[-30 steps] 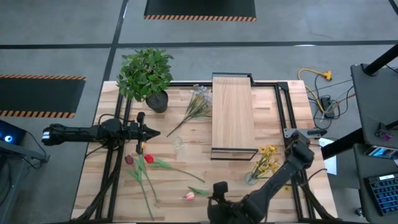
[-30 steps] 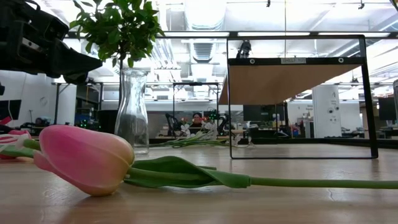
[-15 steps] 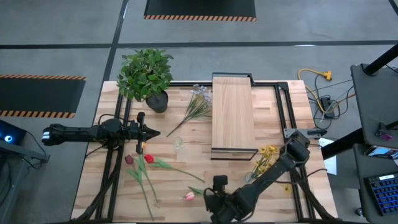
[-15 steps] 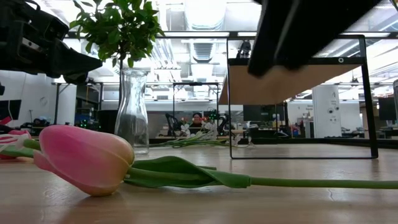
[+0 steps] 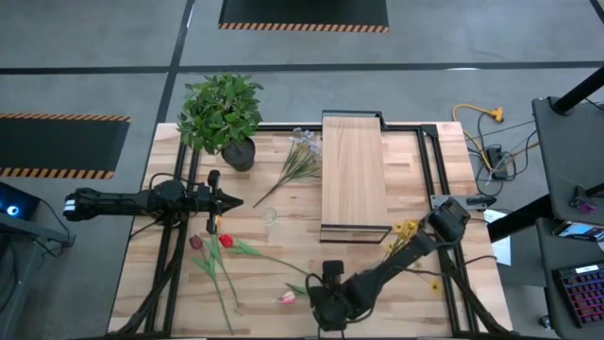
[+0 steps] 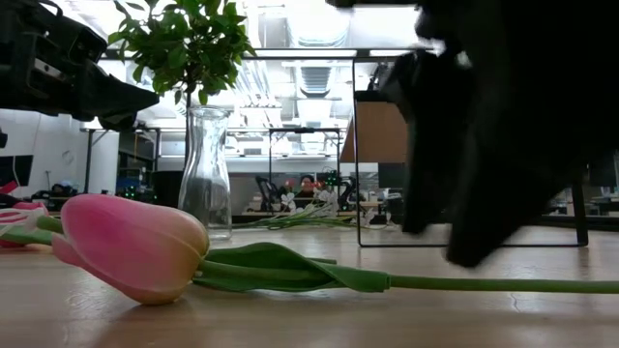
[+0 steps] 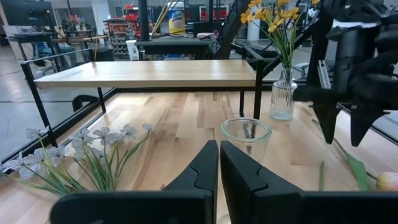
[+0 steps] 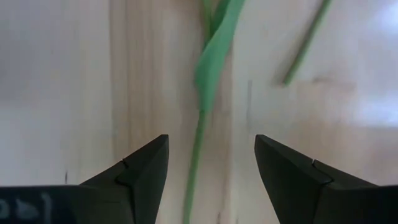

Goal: Pick and place flowers into a vace then onto a shelf
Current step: Put the pink tulip into the right transparent vase

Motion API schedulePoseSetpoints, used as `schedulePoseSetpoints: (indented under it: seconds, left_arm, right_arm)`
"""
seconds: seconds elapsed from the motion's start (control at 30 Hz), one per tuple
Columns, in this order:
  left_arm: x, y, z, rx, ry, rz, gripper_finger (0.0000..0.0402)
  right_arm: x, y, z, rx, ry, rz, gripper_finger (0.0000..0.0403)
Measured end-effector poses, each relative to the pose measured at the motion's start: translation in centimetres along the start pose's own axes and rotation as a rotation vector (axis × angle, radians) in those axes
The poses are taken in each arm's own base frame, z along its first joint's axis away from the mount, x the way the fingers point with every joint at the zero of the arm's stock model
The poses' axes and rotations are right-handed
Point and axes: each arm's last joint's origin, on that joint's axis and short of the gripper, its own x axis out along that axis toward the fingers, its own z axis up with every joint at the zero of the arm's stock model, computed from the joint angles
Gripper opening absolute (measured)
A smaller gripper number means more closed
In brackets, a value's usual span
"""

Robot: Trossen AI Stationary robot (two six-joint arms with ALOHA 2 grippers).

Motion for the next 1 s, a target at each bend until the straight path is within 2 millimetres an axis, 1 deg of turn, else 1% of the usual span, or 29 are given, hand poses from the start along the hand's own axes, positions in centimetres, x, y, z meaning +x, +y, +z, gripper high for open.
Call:
schedulePoseSetpoints:
  seconds: [0.13, 0.23, 0.37, 0.53, 0.83, 0.9, 1.0]
  left_arm:
    - [0.0, 0.0, 0.0, 0.0, 0.0, 0.0, 0.0]
    - [0.0, 0.0, 0.0, 0.0, 0.0, 0.001, 0.0]
    - [0.0, 0.0, 0.0, 0.0, 0.0, 0.0, 0.0]
    - [0.0, 0.0, 0.0, 0.0, 0.0, 0.0, 0.0]
    - [0.0, 0.0, 0.0, 0.0, 0.0, 0.0, 0.0]
    - [0.0, 0.0, 0.0, 0.0, 0.0, 0.0, 0.0]
    - [0.0, 0.0, 0.0, 0.0, 0.0, 0.001, 0.0]
  right_arm:
    - [1.0, -0.5, -0.5, 0.011, 0.038, 0.038, 0.0228]
    - [1.3, -0.7, -0.7, 0.014, 0.036, 0.046, 0.0225]
    - [1.5, -0.7, -0.9, 0.02, 0.05, 0.06, 0.0208]
    - [1.5, -0.7, -0.9, 0.02, 0.072, 0.096, 0.0155]
    - [1.5, -0.7, -1.1, 0.004, 0.089, 0.097, 0.0027]
    - [1.3, -0.7, -1.1, -0.002, 0.088, 0.098, 0.0014]
    - [1.0, -0.8, -1.0, -0.001, 0.088, 0.104, 0.0012]
